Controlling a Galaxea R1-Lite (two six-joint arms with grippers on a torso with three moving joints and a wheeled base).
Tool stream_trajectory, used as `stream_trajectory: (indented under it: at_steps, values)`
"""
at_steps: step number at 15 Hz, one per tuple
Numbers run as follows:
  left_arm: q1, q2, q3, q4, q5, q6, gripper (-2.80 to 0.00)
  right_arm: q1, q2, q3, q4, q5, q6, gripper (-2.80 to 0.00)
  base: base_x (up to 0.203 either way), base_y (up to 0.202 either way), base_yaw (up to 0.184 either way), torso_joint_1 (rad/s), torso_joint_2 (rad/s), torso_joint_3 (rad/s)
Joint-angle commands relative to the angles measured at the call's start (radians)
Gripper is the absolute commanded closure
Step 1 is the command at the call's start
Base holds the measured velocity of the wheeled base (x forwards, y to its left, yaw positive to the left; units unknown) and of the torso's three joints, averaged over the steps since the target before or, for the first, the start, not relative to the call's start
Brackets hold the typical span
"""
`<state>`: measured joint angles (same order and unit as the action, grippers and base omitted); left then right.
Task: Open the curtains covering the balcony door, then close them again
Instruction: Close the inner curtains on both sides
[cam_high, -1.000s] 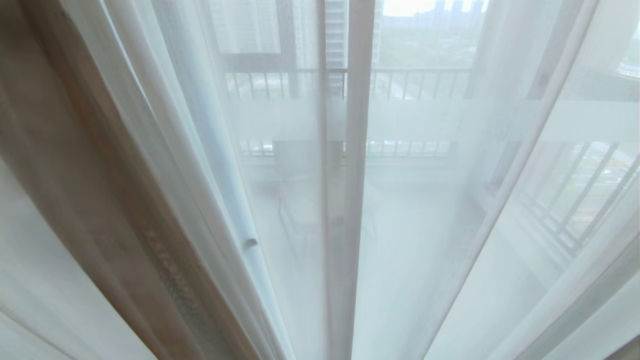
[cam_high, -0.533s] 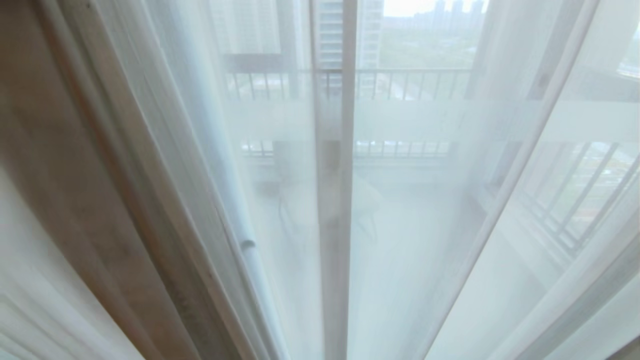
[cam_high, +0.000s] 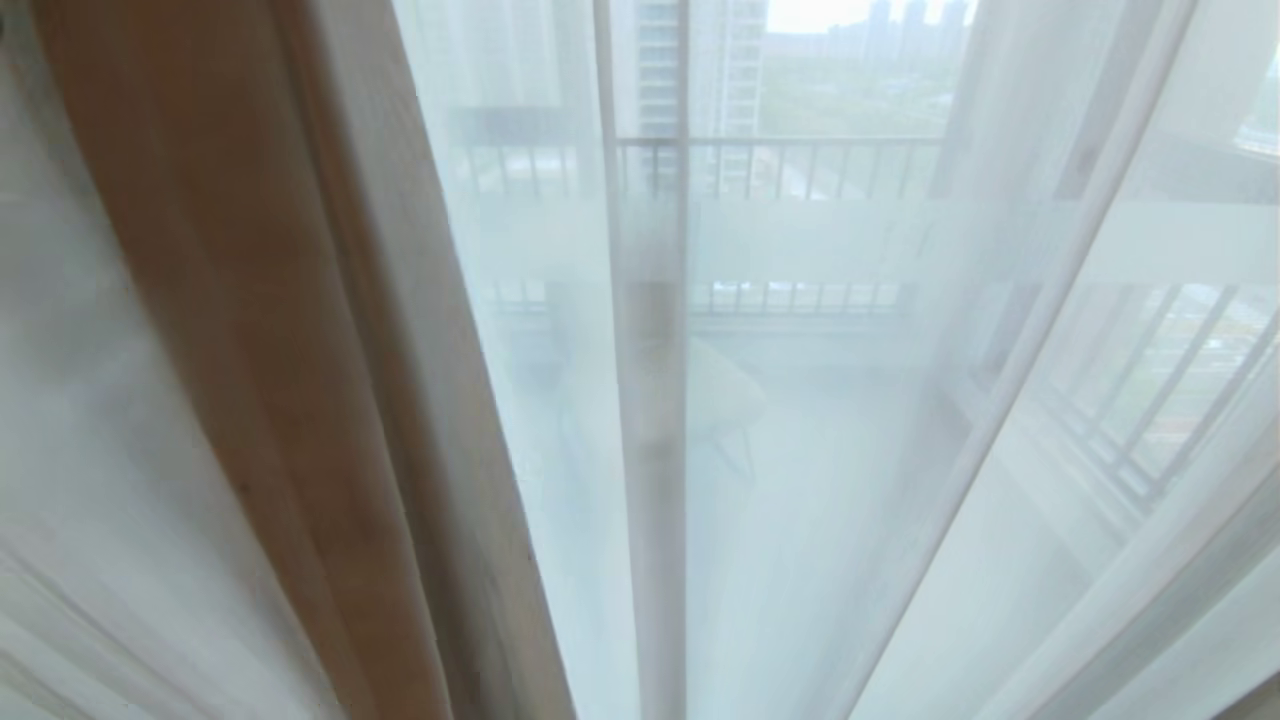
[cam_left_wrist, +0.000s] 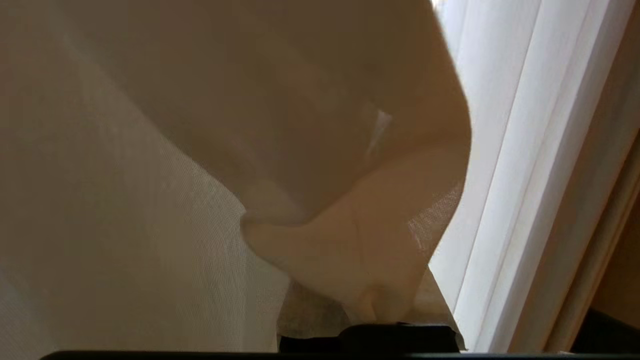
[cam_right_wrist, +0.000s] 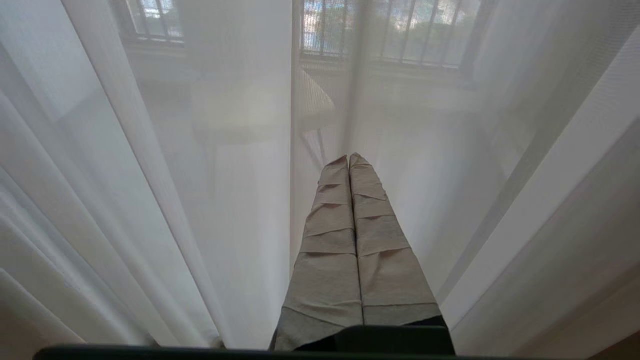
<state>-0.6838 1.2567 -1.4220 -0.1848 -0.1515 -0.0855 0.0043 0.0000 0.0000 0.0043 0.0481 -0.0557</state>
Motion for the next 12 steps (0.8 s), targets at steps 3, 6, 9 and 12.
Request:
stream_trajectory:
  at_steps: [3,6,9,12]
  values:
    - [-0.125,0.134,-0.059,-0.006,0.000,0.000,0.00,0.000,0.000,0.000,0.000,0.001,-0.001,0.00,0.000,0.000,0.000,0.000,0.00,0.000]
    - [-0.188,0.214,-0.114,-0.010,0.000,0.001,0.00,0.000,0.000,0.000,0.000,0.001,-0.001,0.00,0.000,0.000,0.000,0.000,0.00,0.000]
    - [-0.237,0.278,-0.169,-0.011,0.000,0.001,0.00,0.000,0.000,0.000,0.000,0.001,-0.001,0.00,0.000,0.000,0.000,0.000,0.00,0.000]
    - [-0.293,0.333,-0.218,-0.013,0.000,0.001,0.00,0.000,0.000,0.000,0.000,0.001,-0.001,0.00,0.000,0.000,0.000,0.000,0.00,0.000]
